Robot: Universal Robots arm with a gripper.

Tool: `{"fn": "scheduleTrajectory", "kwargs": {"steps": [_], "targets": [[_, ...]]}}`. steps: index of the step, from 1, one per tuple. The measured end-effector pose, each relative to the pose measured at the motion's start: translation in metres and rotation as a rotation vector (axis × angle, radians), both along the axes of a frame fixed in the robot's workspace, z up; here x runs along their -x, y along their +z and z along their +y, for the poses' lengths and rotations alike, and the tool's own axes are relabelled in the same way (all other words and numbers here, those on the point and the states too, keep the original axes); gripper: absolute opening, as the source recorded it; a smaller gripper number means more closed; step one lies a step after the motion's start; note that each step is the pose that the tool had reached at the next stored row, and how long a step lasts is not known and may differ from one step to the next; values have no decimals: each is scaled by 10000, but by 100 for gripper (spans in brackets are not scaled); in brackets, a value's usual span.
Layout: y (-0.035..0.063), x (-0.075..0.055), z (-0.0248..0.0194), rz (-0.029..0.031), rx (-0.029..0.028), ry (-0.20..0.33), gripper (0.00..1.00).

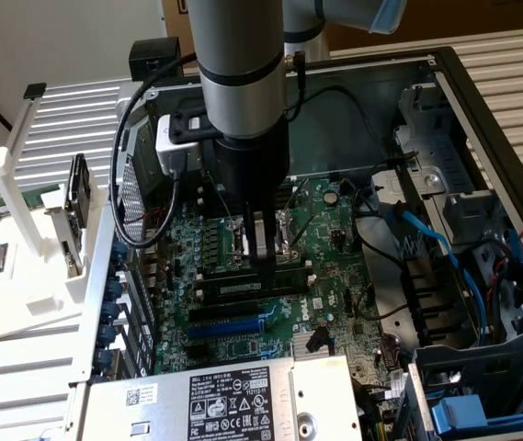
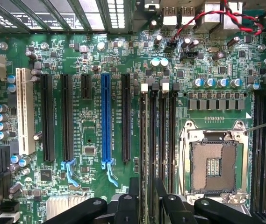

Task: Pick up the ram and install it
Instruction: 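Insert the ram into the slot, then press down the ram until it locks into place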

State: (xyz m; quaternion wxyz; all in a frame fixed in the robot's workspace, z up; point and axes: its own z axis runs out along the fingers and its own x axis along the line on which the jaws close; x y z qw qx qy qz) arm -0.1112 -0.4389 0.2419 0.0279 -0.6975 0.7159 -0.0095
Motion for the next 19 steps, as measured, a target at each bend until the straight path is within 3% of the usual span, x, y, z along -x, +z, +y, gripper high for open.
{"fn": "scheduleTrajectory", "kwargs": {"steps": [19], "targets": [[21, 20, 0, -21, -3, 0, 26]]}}
